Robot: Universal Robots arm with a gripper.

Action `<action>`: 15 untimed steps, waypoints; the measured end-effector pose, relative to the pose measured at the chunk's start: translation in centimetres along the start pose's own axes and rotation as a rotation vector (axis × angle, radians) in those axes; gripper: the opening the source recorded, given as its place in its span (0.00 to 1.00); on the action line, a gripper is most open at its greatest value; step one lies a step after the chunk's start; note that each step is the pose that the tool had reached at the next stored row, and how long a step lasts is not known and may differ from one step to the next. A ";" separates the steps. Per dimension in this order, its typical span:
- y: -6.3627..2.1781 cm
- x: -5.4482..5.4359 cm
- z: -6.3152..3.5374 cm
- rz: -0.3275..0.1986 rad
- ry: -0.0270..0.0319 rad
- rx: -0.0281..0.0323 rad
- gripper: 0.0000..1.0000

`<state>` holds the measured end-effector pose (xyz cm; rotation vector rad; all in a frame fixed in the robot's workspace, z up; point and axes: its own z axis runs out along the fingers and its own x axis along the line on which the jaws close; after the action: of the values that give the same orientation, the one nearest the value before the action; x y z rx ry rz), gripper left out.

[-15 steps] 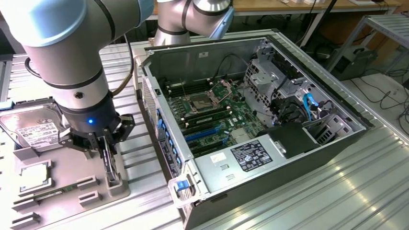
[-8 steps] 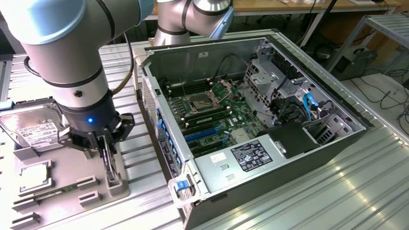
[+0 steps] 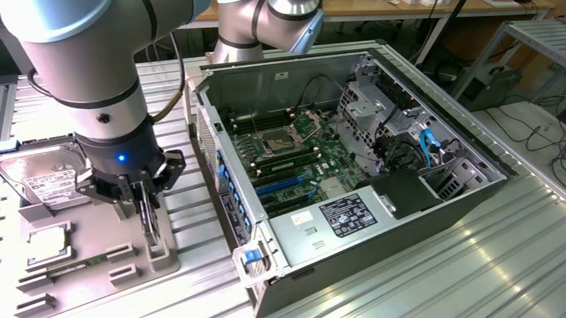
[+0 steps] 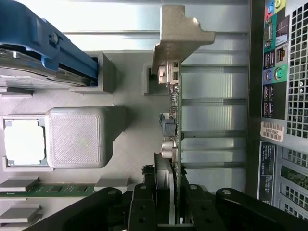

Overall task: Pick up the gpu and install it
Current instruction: 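Pick up the gpu and move the gpu toward the slot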

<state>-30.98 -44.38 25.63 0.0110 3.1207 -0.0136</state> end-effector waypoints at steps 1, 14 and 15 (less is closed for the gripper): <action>-0.01 0.0 -0.02 0.000 0.0052 0.0003 0.28; 0.00 0.0 -0.29 0.000 0.0060 0.0006 0.28; 0.00 0.0 -0.42 0.000 0.0063 0.0008 0.28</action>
<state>-30.97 -44.38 26.04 0.0109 3.1269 -0.0149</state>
